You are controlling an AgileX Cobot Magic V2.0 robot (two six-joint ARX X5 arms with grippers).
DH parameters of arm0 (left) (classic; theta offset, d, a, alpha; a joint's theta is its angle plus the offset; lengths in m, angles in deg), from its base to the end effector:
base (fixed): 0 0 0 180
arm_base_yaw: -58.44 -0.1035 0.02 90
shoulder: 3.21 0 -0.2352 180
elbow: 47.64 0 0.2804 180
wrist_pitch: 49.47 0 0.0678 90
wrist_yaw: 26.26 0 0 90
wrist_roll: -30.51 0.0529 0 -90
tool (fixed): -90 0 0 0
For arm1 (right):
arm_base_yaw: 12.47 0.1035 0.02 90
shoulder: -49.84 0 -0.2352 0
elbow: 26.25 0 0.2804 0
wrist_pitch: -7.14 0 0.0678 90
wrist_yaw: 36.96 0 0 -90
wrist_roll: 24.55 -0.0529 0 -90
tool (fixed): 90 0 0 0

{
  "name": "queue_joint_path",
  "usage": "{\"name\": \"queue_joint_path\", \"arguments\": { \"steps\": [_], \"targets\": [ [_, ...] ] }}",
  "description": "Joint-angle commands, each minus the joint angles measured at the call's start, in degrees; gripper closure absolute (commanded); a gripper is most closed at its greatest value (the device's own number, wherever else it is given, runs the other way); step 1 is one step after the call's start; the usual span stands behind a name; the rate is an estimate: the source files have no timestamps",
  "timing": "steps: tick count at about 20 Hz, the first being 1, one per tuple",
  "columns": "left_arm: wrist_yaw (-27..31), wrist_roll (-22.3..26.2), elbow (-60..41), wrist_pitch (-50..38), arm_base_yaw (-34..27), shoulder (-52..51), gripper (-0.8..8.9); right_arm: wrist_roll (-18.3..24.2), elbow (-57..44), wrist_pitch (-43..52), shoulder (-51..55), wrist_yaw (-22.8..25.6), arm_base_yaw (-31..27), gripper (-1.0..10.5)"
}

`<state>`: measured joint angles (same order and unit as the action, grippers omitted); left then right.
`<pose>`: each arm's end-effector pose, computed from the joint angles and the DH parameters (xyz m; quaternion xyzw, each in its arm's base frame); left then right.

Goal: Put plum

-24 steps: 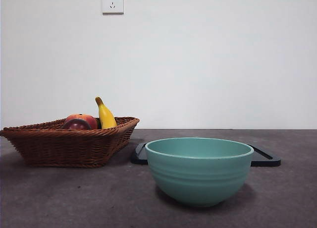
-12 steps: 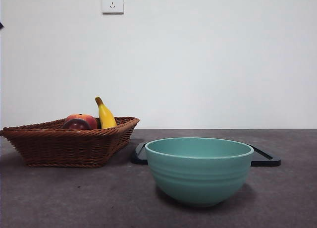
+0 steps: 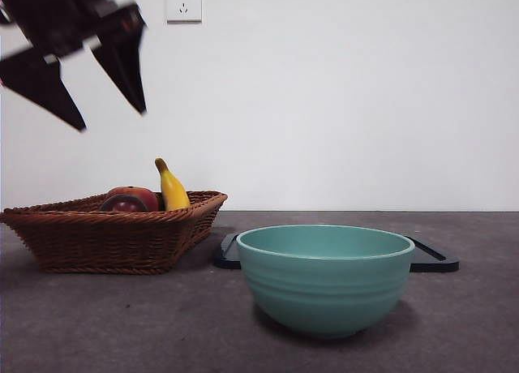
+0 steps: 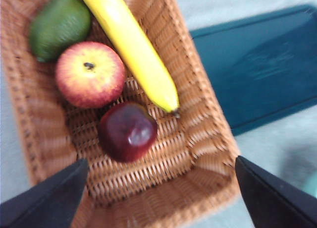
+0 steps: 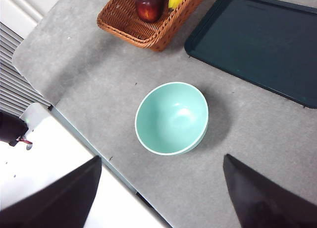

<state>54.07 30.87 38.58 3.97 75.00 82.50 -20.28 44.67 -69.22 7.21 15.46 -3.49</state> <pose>0.3378 -0.1097 0.2448 0.0295 0.4442 -0.2045 0.8718 0.1601 0.0580 0.3141 0.0693 0.3810 0.3754 0.8421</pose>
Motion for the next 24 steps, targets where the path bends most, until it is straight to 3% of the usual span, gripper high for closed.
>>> {"name": "queue_joint_path", "arguments": {
  "steps": [1, 6, 19, 24],
  "targets": [
    [1.81, 1.14, 1.31, -2.25, 1.01, 3.91, 3.53, -0.63, 1.27, 0.52, -0.37, -0.33, 0.17, 5.5],
    [5.66, 3.72, 1.31, -5.31, 1.53, 10.82, 3.54, -0.72, 1.27, 0.5, -0.37, -0.31, 0.17, 5.5],
    [7.17, 4.79, 1.31, -9.7, 1.53, 20.22, 3.55, -0.85, 1.27, 0.52, -0.37, 0.09, 0.17, 5.5],
    [7.17, 4.81, 1.31, -9.35, 1.51, 20.35, 5.13, -0.85, 1.27, 0.52, -0.37, 0.09, 0.17, 5.5]
  ]
}}
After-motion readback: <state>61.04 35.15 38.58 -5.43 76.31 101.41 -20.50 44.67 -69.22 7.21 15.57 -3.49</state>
